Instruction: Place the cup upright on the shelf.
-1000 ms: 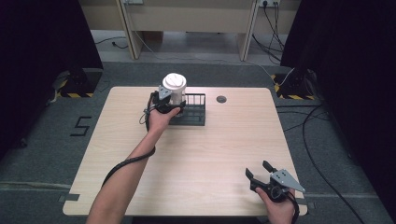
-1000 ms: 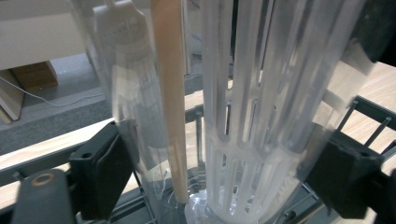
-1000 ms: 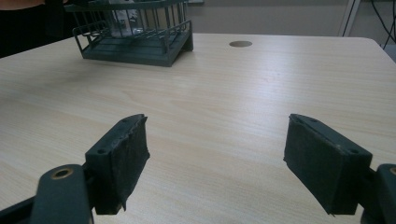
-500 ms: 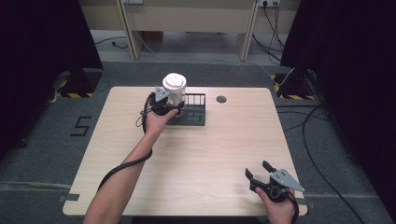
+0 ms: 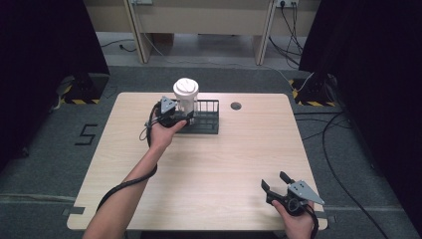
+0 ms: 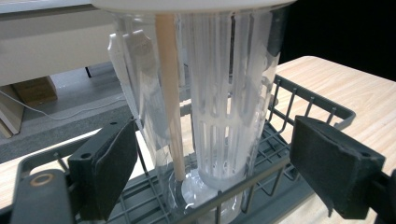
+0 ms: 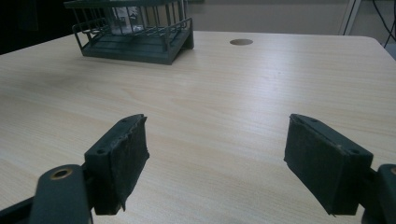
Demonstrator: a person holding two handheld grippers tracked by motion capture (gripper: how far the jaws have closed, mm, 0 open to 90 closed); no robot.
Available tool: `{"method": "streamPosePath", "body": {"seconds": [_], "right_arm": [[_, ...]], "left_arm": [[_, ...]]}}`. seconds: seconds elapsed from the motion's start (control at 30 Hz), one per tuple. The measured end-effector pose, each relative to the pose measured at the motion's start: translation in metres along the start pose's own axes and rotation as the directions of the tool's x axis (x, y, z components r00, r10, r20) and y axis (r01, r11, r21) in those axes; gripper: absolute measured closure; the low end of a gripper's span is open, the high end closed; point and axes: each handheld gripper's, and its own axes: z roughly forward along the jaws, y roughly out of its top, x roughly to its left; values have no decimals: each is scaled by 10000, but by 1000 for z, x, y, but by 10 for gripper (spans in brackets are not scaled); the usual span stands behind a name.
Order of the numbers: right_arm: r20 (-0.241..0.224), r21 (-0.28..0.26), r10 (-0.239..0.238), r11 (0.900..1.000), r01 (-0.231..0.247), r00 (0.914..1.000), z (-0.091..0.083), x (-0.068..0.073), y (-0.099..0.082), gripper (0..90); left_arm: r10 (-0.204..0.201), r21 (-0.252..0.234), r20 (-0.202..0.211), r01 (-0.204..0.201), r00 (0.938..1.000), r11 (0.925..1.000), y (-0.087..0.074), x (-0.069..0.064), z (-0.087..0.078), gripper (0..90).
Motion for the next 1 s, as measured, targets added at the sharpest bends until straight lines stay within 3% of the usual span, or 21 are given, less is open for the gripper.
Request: {"method": "streamPosePath", "body": {"seconds": [0.27, 0.5, 0.9, 1.0], "right_arm": [[11, -6, 3, 10000, -3, 10000, 0, 0, 0, 217], [11, 9, -14, 10000, 14, 10000, 0, 1, 0, 217], [46, 31, -42, 10000, 42, 10000, 1, 1, 0, 215], [65, 42, -56, 10000, 55, 10000, 1, 1, 0, 215]], "left_arm": [[199, -41, 13, -199, 9998, 9998, -4, 1, -17, 148], [14, -75, 58, -13, 10000, 10000, -8, 2, -29, 148], [193, -29, 19, -192, 9998, 9998, -15, 6, -50, 149], [32, -83, 47, -32, 10000, 10000, -16, 7, -55, 149]]}}
